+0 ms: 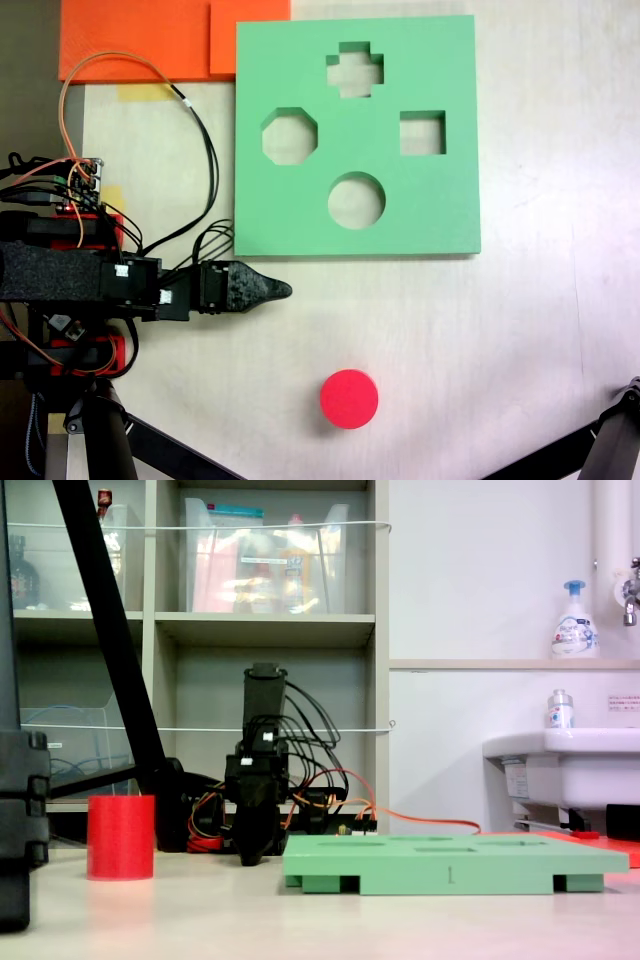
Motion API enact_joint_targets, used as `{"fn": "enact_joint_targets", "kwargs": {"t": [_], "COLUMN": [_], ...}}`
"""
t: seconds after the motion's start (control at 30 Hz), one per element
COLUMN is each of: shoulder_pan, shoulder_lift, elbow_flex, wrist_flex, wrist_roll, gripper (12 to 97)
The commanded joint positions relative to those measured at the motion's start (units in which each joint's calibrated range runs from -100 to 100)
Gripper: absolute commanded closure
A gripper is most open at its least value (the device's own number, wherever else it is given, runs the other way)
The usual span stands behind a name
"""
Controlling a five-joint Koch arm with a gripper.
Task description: Put the cylinder block into the corresponding hole
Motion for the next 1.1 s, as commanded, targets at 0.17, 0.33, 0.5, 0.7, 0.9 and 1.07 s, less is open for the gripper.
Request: {"fn": "enact_joint_targets", "kwargs": {"t": [0.17, 0.33, 0.5, 0.7, 0.9, 1.07], "shoulder_pan": [-2.0, -2.1, -4.4, -4.8, -7.2, -7.9], "shoulder_lift": [-0.4, -0.4, -0.4, 17.9, 73.6, 83.5], "elbow_flex": [-0.8, -0.8, -0.8, -0.8, 5.1, 13.2], "wrist_flex": [34.8, 39.7, 39.8, 49.8, 89.1, 89.1], "wrist_roll": [20.2, 40.0, 52.0, 53.2, 53.1, 53.0], "gripper": [58.1, 57.9, 60.5, 52.1, 35.8, 35.6]}}
